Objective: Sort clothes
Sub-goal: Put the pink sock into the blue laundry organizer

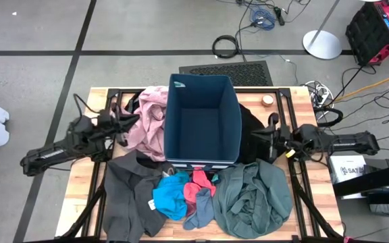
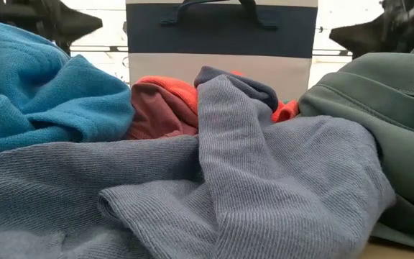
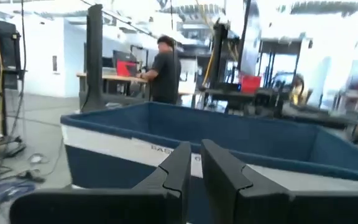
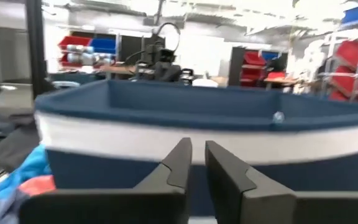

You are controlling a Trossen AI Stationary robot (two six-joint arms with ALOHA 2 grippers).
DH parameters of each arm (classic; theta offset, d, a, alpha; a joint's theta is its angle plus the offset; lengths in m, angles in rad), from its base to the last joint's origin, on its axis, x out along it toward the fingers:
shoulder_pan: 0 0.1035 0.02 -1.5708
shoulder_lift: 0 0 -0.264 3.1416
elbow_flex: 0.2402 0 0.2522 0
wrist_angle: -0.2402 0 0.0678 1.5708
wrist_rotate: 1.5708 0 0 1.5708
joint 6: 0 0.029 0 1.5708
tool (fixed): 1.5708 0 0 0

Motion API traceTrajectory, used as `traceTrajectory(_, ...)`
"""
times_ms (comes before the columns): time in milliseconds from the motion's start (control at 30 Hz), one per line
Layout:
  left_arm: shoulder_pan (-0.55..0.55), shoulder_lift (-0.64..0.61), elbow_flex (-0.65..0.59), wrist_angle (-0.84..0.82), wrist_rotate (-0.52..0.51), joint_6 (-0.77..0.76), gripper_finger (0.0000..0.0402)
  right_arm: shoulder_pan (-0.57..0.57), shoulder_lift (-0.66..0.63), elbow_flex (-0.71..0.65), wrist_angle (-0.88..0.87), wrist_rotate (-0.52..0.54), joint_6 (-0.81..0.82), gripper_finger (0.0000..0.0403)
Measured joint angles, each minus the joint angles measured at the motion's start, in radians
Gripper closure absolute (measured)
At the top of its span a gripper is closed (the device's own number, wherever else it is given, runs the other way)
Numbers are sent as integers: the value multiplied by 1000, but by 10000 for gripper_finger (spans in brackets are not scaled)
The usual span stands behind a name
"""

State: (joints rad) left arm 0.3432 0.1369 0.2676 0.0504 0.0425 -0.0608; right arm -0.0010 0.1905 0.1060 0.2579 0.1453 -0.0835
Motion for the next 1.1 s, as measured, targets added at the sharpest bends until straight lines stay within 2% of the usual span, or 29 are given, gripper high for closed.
traceTrajectory(200, -12, 132, 183, -316, -48, 123, 354, 0, 0, 34, -16, 92, -56, 317)
traceTrajectory(300, -12, 206, 233, -391, -55, 122, 354, 0, 1, 34, -23, 141, -41, 301)
traceTrajectory(433, -12, 284, 288, -485, -79, 122, 351, 0, 0, 34, -23, 149, -12, 289)
traceTrajectory(600, -12, 345, 317, -593, -168, 80, 318, 0, 0, 34, -21, 149, -7, 287)
traceTrajectory(733, -1, 364, 340, -671, -190, 32, 281, 0, 0, 34, -21, 148, 11, 287)
traceTrajectory(833, 0, 365, 349, -676, -190, -6, 254, 0, 0, 34, -22, 145, 20, 287)
traceTrajectory(967, -1, 380, 381, -700, -169, 27, 222, 0, 0, 34, -22, 145, 20, 287)
traceTrajectory(1033, -7, 402, 407, -693, -116, 69, 210, 0, 0, 34, -22, 145, 20, 287)
traceTrajectory(1100, -22, 431, 418, -675, -18, 111, 204, 0, 0, 34, -22, 145, 20, 287)
